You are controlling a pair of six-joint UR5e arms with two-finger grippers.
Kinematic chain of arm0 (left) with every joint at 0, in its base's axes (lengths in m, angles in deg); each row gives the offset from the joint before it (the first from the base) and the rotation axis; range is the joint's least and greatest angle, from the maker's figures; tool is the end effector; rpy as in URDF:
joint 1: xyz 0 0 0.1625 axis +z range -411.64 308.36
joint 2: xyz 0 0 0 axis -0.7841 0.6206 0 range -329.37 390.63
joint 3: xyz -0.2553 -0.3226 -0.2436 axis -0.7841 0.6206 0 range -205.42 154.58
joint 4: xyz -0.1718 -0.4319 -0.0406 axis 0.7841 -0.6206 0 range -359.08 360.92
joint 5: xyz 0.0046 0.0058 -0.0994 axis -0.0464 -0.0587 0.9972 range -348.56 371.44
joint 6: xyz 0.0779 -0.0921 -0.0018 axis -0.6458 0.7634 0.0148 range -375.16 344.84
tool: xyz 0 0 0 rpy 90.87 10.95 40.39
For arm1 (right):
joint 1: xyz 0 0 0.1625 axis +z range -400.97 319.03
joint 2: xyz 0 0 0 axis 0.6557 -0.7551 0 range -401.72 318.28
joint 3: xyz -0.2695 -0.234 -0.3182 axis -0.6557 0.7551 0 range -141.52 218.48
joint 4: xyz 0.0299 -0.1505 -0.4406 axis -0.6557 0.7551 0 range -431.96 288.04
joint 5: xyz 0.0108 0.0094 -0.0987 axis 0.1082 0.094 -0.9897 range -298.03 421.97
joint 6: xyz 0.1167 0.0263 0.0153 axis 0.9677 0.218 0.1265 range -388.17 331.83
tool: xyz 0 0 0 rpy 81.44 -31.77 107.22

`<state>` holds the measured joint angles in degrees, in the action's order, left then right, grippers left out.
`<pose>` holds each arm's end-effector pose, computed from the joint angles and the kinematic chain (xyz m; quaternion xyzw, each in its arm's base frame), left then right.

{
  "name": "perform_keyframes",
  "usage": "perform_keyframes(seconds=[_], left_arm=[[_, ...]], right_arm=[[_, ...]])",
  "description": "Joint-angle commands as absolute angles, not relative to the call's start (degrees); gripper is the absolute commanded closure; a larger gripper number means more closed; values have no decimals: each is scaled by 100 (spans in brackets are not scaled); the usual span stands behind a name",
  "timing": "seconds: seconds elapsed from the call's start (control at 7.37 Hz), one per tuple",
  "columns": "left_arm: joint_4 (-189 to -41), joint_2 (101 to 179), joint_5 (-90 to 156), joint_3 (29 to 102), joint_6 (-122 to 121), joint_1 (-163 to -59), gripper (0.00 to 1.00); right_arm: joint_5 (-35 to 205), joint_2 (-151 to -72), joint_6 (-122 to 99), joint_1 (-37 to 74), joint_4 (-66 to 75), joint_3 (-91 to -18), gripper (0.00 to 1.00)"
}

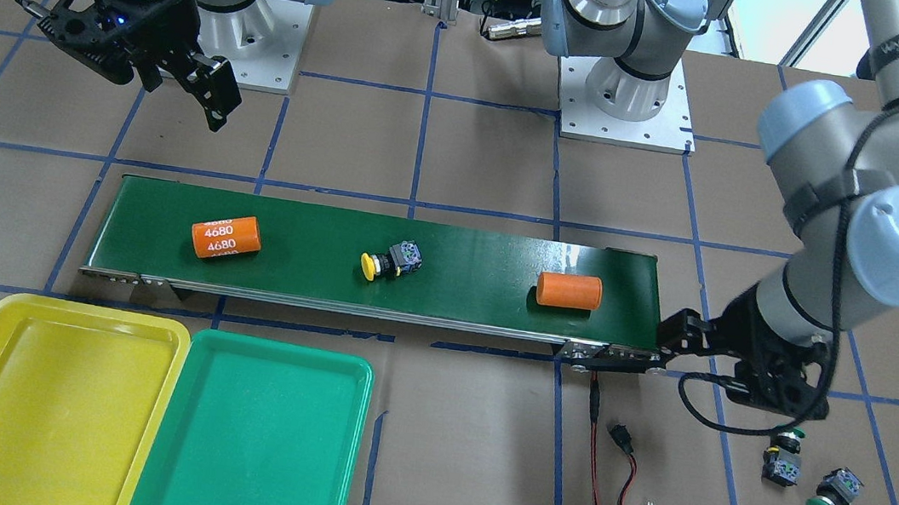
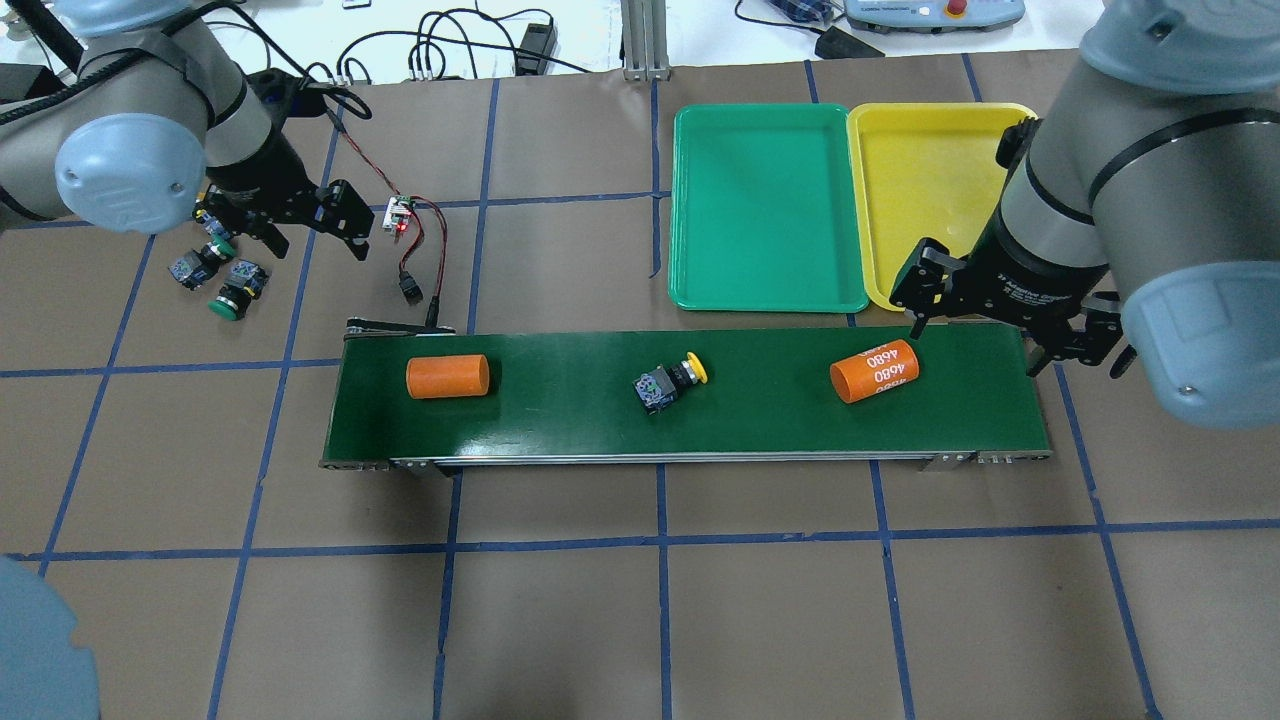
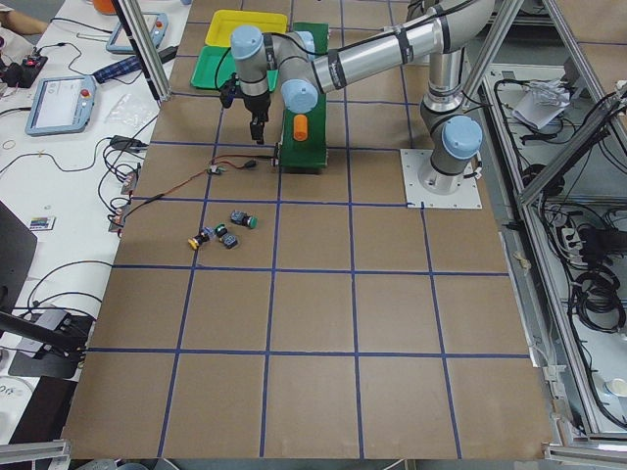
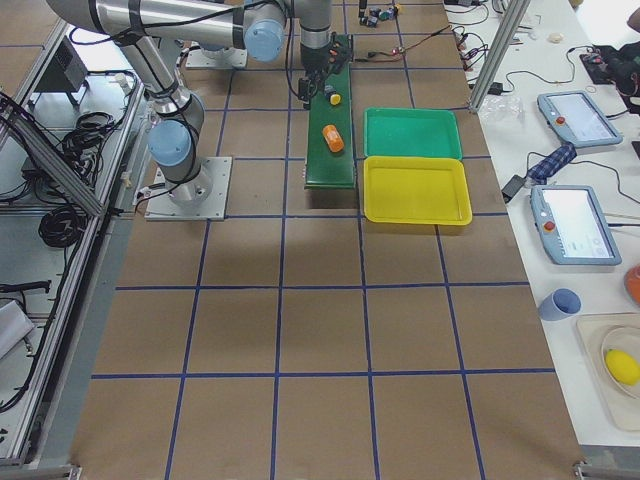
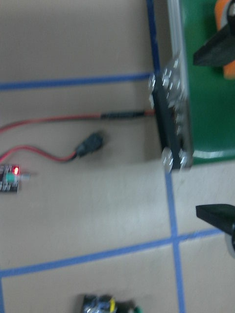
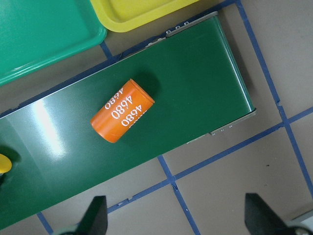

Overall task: Sort buttons by color to trays
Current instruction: 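Grasp a green-capped button with the left gripper while right gripper approaches belt end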

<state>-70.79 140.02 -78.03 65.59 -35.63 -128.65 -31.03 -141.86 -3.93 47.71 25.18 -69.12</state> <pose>0.0202 -0.6860 0.3334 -0.0651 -0.9977 -0.0163 0.0097 0.1163 -0.4610 0.4541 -0.2210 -0.9749 0.0024 0.0262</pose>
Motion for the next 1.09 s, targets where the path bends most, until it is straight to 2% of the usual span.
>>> perform_keyframes(seconds=[0.0, 0.27, 0.41, 0.81, 0.95], left_arm=[[-6913, 14889, -7847, 5925, -5076, -12346, 0], [-6478, 15427, -7812, 5886, -5776, -11749, 0], [-5978, 15629, -7812, 5895, -6135, -11703, 0], [-5867, 15859, -7821, 5939, -6235, -11694, 0], [-5867, 15921, -7803, 5931, -6235, -11694, 8]], right_arm=[[-3145, -14174, -469, 4763, 2533, -6910, 0], [-3119, -14182, -452, 4762, 2525, -6918, 0], [-3111, -14174, -392, 4762, 2533, -6927, 0], [-2760, -13929, 703, 4823, 2830, -6997, 0], [-2750, -13736, 1291, 4920, 3093, -7015, 0]])
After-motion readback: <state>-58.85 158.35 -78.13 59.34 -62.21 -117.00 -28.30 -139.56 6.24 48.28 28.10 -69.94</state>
